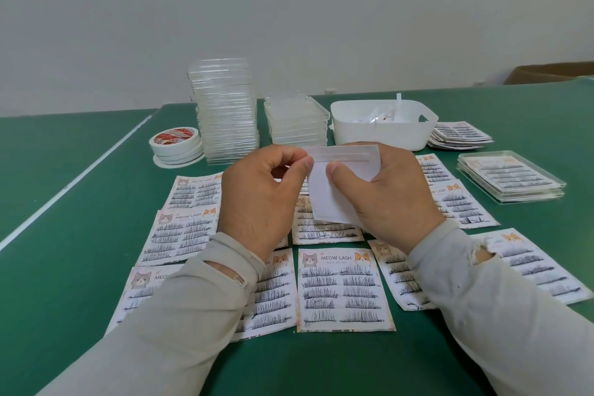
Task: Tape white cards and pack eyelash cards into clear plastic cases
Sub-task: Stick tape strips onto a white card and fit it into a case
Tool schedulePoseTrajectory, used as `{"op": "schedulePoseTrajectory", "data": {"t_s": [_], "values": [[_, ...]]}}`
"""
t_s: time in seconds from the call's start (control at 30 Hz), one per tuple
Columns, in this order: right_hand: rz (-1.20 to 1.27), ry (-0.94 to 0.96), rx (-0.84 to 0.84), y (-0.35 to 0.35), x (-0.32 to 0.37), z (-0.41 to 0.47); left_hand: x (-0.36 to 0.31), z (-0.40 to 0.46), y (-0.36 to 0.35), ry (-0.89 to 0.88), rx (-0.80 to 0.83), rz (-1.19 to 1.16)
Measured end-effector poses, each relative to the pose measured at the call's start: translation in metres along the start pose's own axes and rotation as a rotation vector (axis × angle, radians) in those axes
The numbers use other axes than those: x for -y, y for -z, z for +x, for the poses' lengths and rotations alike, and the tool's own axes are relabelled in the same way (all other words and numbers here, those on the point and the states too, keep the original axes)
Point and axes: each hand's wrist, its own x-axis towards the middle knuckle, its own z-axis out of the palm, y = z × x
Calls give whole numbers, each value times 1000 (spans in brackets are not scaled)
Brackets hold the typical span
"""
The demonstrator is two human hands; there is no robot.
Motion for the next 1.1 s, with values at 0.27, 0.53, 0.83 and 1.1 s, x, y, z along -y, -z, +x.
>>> {"op": "schedulePoseTrajectory", "data": {"t_s": [0.27,0.53,0.83,1.1], "values": [[-104,27,-10,-1,1,-1,3,2,-1,67,76,-39],[33,-39,-60,0,-4,3,4,0,-4,24,106,-6],[40,-37,-35,2,-6,4,2,0,-1,-31,11,21],[-115,-10,-12,0,1,0,2,1,2,-105,36,124]]}}
